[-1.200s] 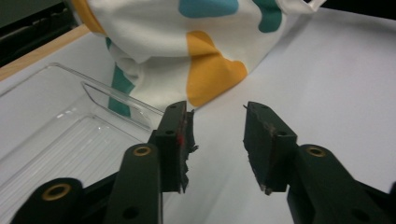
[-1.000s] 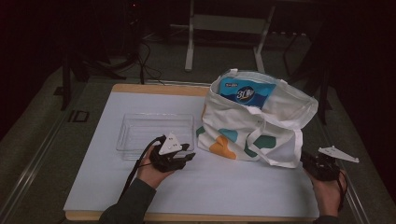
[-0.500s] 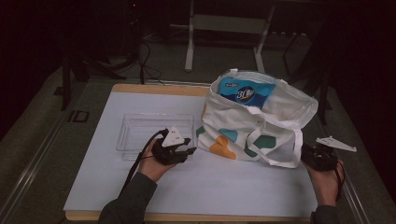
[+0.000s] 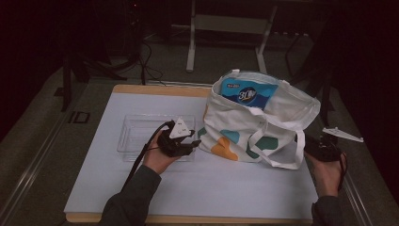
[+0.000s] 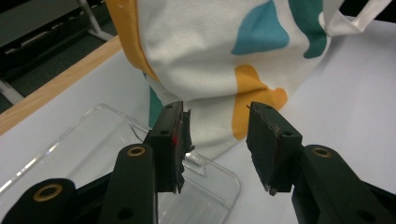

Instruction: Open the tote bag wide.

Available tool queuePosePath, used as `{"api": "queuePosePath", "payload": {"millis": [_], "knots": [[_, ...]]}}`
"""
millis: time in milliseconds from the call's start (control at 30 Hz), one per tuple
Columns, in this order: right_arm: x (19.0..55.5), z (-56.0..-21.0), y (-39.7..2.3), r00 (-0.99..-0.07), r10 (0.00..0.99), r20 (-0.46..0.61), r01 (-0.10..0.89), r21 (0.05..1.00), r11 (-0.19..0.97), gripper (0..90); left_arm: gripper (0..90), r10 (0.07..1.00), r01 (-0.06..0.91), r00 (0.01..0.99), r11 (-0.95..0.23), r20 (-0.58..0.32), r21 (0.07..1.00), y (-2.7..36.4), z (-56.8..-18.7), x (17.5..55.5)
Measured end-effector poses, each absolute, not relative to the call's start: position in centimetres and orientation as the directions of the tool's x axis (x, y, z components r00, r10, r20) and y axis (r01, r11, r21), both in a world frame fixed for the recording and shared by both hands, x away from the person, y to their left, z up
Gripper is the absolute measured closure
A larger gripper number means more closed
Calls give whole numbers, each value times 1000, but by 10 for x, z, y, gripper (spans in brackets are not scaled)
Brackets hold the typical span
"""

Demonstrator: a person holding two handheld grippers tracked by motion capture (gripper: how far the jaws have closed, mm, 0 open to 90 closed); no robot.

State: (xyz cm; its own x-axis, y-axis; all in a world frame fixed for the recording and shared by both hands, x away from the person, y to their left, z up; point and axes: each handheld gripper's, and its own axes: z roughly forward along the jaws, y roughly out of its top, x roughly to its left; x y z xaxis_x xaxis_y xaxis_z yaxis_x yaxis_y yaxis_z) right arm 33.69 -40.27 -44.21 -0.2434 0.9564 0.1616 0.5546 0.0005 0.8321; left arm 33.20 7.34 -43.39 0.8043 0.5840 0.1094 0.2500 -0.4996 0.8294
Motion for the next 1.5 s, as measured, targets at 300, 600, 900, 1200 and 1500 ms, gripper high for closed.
{"api": "queuePosePath", "payload": {"millis": [300,600,900,1200,1500], "knots": [[352,-441,-400,-245,943,224,570,820,-47,602,567,601,265,795,-472,87,841,62,-424,354],[352,-445,-400,-262,932,252,563,824,-65,800,541,624,261,776,-451,93,853,53,-409,379],[350,-445,-398,-283,931,231,535,844,-47,890,681,652,257,755,-391,69,884,42,-387,398],[349,-435,-394,-292,932,215,508,861,-40,892,847,650,246,755,-400,84,883,42,-382,395],[348,-428,-391,-304,929,210,492,870,-36,892,853,655,261,753,-386,63,885,47,-381,396]]}}
